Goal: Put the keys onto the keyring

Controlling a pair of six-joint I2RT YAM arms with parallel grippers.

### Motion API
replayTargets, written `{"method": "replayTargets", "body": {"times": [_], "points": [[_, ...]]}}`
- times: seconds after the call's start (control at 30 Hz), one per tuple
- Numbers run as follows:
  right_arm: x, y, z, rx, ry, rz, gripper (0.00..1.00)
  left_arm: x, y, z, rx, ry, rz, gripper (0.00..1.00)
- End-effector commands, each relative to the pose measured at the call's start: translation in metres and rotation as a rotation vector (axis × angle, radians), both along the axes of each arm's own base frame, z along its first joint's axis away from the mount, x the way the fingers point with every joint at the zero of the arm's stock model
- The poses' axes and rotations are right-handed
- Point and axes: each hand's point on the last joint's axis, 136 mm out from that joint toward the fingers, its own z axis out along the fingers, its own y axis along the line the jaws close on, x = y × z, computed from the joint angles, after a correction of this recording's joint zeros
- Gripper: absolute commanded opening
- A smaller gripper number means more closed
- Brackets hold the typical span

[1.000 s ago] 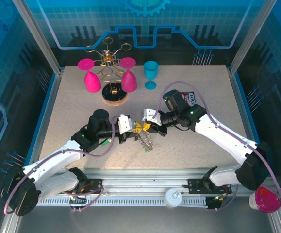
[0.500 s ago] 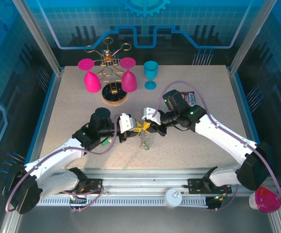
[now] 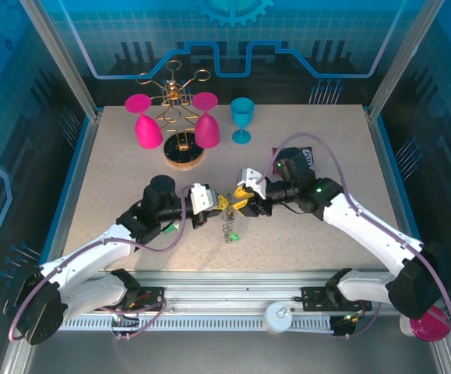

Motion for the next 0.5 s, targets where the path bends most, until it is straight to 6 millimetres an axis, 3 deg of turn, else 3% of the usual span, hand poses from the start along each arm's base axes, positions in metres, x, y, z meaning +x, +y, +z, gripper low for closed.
{"method": "replayTargets", "body": {"times": [0.0,0.47], "points": [[-0.003,-0.002,0.006,0.042,0.032,-0.013,0.36,0.003,0.0,0.023,-0.067,-0.11,0.012,0.0],[0.004,0.007,0.002,0.055,0.102,-0.071,0.26,0.001,0.001,0.021,-0.071,-0.126,0.017,0.0]]}}
